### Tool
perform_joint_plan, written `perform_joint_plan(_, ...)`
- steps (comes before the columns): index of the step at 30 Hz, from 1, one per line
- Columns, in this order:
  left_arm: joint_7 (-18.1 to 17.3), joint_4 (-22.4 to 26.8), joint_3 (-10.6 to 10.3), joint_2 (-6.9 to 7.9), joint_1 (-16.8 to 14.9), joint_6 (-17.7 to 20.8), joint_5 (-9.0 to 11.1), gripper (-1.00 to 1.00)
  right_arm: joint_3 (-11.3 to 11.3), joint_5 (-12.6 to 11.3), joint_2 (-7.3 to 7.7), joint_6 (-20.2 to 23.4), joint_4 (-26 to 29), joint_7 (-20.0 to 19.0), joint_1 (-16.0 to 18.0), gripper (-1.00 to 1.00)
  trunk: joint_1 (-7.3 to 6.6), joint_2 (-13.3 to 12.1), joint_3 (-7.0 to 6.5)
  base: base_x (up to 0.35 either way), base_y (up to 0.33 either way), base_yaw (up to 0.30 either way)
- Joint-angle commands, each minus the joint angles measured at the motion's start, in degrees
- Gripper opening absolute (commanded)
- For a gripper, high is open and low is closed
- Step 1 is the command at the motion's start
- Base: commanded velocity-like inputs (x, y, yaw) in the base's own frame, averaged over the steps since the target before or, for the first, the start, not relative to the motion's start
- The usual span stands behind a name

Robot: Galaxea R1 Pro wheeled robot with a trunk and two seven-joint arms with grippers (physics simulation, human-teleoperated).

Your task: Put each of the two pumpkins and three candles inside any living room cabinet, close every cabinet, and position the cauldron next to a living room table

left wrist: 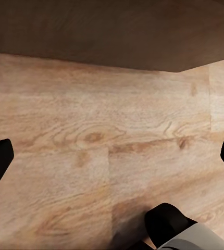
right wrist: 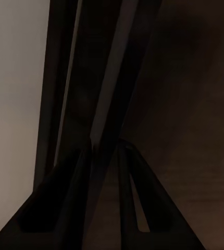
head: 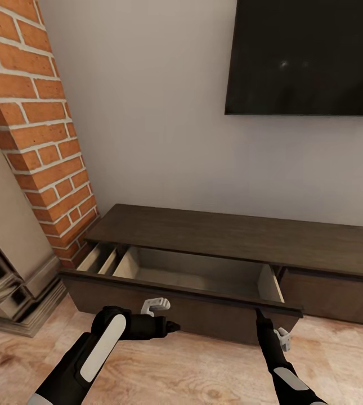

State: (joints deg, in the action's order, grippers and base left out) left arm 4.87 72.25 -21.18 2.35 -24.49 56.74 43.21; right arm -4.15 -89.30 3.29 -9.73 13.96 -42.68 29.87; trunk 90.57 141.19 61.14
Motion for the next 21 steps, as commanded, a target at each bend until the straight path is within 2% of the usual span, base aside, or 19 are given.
perform_joint_plan(1, 0.5, 0.1, -0.1, 0.04, 0.0, 0.1, 0.5, 1.00, 1.8, -1.6, 1.19, 0.1, -0.2, -0.5, 0.0, -1.00, -0.01, 0.0, 0.06, -0.069, 0.000, 0.000)
perform_joint_plan(21, 0.5, 0.1, -0.1, 0.02, 0.0, 0.1, 0.6, 1.00, 1.8, -1.6, 1.19, 0.1, -0.2, -0.5, 0.0, -1.00, -0.01, 0.0, 0.06, -0.054, 0.000, 0.000)
